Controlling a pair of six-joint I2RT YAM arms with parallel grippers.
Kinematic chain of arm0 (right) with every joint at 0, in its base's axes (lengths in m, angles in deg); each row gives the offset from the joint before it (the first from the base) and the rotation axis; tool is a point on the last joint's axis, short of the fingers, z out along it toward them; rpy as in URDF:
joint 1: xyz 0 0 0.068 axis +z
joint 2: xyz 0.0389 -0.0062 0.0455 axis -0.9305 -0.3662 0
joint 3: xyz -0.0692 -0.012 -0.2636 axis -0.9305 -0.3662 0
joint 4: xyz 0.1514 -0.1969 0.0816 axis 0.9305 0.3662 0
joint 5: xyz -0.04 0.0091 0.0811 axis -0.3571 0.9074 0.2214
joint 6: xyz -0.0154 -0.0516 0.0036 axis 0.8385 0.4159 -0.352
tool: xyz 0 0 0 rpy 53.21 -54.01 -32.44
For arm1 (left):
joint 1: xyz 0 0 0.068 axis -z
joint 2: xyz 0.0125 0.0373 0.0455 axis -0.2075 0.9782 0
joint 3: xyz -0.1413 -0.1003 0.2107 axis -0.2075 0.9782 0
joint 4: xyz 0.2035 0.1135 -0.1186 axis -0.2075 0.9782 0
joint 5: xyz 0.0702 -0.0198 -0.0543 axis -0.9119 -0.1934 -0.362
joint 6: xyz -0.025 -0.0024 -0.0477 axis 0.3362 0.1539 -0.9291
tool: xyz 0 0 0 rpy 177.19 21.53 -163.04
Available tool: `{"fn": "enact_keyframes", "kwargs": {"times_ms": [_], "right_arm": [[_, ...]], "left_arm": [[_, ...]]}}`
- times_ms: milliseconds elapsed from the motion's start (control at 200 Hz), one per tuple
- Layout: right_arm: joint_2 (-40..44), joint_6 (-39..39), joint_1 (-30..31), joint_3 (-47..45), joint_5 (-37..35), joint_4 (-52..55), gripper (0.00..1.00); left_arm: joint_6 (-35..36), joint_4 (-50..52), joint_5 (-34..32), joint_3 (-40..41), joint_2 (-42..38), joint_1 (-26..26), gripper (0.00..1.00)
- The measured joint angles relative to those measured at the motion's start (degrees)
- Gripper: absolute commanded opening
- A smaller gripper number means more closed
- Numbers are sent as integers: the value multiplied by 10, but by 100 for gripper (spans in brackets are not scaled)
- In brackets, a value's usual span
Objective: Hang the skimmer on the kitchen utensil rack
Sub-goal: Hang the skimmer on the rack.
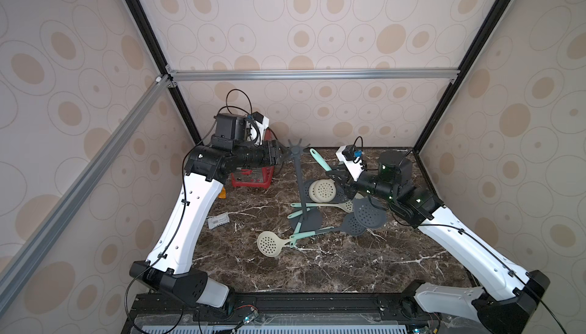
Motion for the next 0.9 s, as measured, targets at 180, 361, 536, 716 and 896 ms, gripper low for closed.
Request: {"fn": "enact_keyframes", "kwargs": {"times_ms": [180,361,536,716,896], "right_arm": [[3,0,1,0,3,-5,0],[2,-2,2,0,9,-4,0],[-3,-3,4,0,14,-3,0],[-16,-5,5,6,13,1,0],[-36,-12,8,25,8,14,0]], "left_arm": [[0,0,0,0,0,0,59],[0,-1,0,1,0,2,59],[0,-1,1,1,0,4,59],[0,-2,2,1,0,6,58],[0,-4,4,2,0,7,58]]}}
